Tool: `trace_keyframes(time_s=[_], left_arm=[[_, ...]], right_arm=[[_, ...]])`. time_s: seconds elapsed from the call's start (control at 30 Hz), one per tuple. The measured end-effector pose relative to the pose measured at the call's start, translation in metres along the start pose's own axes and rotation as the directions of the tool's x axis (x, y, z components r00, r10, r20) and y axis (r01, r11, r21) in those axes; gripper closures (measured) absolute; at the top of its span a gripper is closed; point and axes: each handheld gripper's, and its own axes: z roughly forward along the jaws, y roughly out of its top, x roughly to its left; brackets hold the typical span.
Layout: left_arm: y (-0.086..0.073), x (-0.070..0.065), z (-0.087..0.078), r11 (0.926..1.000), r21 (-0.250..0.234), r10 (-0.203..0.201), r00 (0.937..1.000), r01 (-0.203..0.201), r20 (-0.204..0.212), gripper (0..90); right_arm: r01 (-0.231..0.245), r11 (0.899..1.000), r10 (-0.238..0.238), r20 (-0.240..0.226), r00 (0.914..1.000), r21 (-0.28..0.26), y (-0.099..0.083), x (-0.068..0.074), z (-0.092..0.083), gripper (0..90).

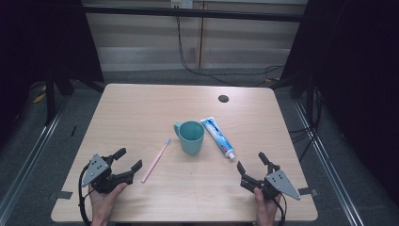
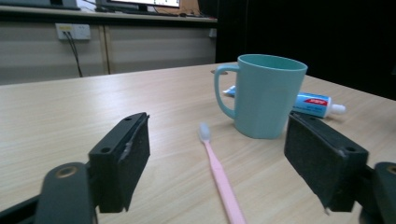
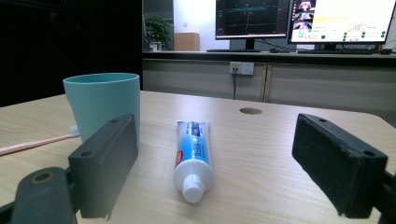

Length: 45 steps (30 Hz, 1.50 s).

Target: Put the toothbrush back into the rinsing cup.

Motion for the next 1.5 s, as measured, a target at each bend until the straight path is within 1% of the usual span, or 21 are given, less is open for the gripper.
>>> trace_keyframes(time_s=[0.1, 0.2, 0.37, 0.4, 0.47, 0.6, 0.67, 0.77, 0.9, 0.93, 0.97, 1.07, 1.1, 1.17, 1.2, 1.23, 1.27, 1.33, 1.4, 1.43, 1.5], left_arm=[[0.002, -0.002, 0.001, 0.9996, 0.023, 0.017, 0.9998, -0.017, 0.012, 26.5], [0.004, -0.002, 0.004, 0.9984, 0.056, 0.010, 0.9998, -0.011, 0.018, 26.7], [0.008, 0.000, 0.005, 0.9966, 0.081, -0.017, 0.9992, 0.014, 0.036, 32.0], [0.012, 0.002, 0.006, 0.9941, 0.104, -0.034, 0.9985, 0.030, 0.043, 33.5], [0.013, 0.003, 0.007, 0.9932, 0.113, -0.036, 0.9984, 0.031, 0.045, 34.4], [0.023, 0.003, 0.014, 0.9830, 0.182, -0.038, 0.9968, 0.025, 0.070, 35.5], [0.025, 0.002, 0.017, 0.9753, 0.220, -0.029, 0.9976, 0.014, 0.064, 36.2], [0.027, 0.001, 0.022, 0.9690, 0.246, -0.043, 0.9963, 0.023, 0.075, 37.9], [0.031, 0.000, 0.025, 0.9628, 0.270, -0.036, 0.9961, 0.013, 0.080, 40.0], [0.033, 0.000, 0.026, 0.9604, 0.278, -0.044, 0.9950, 0.017, 0.090, 40.0], [0.036, 0.002, 0.028, 0.9535, 0.299, -0.070, 0.9927, 0.037, 0.098, 40.0], [0.043, 0.003, 0.032, 0.9431, 0.330, -0.084, 0.9896, 0.041, 0.117, 40.3], [0.045, 0.004, 0.033, 0.9407, 0.336, -0.096, 0.9872, 0.048, 0.127, 40.3], [0.046, 0.003, 0.033, 0.9421, 0.332, -0.101, 0.9853, 0.051, 0.138, 42.0], [0.048, 0.001, 0.036, 0.9413, 0.332, -0.123, 0.9772, 0.059, 0.173, 43.5], [0.048, 0.001, 0.036, 0.9413, 0.332, -0.123, 0.9772, 0.059, 0.173, 43.9], [0.049, 0.000, 0.039, 0.9329, 0.358, -0.108, 0.9787, 0.039, 0.175, 44.6], [0.051, -0.001, 0.042, 0.9241, 0.381, -0.093, 0.9810, 0.021, 0.170, 45.5], [0.055, 0.000, 0.044, 0.9176, 0.397, -0.076, 0.9850, 0.008, 0.155, 46.6], [0.055, 0.000, 0.044, 0.9176, 0.397, -0.076, 0.9850, 0.008, 0.155, 46.0], [0.057, 0.002, 0.047, 0.9111, 0.412, -0.076, 0.9850, 0.005, 0.155, 45.5]], right_arm=[[0.000, 1.000, 0.000, 0.000, 1.0000, 0.000, 0.000, 0.000, 0.000, 13.5], [0.000, 1.000, 0.000, 0.000, 1.0000, 0.000, 0.000, 0.000, 0.000, 13.7], [0.000, 1.000, 0.000, 0.000, 1.0000, 0.000, 0.000, 0.000, 0.000, 13.7], [-0.001, 1.000, 0.001, 0.000, 1.0000, 0.001, 0.000, 0.000, 0.000, 13.7], [0.000, 1.000, 0.000, 0.000, 1.0000, 0.001, 0.000, 0.000, 0.000, 13.7], [-0.001, 1.000, 0.001, 0.000, 1.0000, 0.001, 0.000, 0.000, 0.000, 13.7], [-0.001, 1.000, 0.001, 0.001, 1.0000, 0.001, 0.000, 0.000, 0.000, 13.7], [-0.002, 1.000, 0.002, 0.001, 1.0000, 0.002, 0.000, 0.000, 0.000, 13.7], [-0.002, 1.000, 0.002, 0.001, 1.0000, 0.003, 0.000, 0.000, 0.000, 13.7], [-0.002, 1.000, 0.002, 0.002, 1.0000, 0.003, 0.000, 0.000, 0.000, 13.8], [-0.002, 1.000, 0.002, 0.002, 1.0000, 0.003, 0.000, 0.000, 0.000, 13.8], [-0.002, 1.000, 0.002, 0.002, 1.0000, 0.003, 0.000, 0.000, 0.000, 13.8], [-0.002, 1.000, 0.002, 0.002, 1.0000, 0.002, 0.000, 0.000, 0.000, 13.8], [-0.001, 1.000, 0.001, 0.001, 1.0000, 0.001, 0.000, 0.000, 0.000, 13.8], [0.000, 1.000, 0.000, 0.001, 1.0000, 0.001, 0.000, 0.000, 0.000, 13.8], [0.000, 1.000, 0.000, 0.001, 1.0000, 0.000, 0.000, 0.000, 0.000, 13.8], [0.001, 1.000, -0.001, 0.001, 1.0000, 0.000, 0.000, 0.000, 0.000, 13.8], [0.001, 1.000, -0.001, 0.001, 1.0000, 0.000, 0.000, 0.000, 0.000, 13.8], [0.001, 1.000, -0.001, 0.001, 1.0000, 0.000, 0.000, 0.000, 0.000, 13.8], [0.001, 1.000, -0.001, 0.001, 1.0000, 0.000, 0.000, 0.000, 0.000, 13.8], [0.001, 1.000, -0.001, 0.001, 1.0000, 0.000, 0.000, 0.000, 0.000, 13.8]])
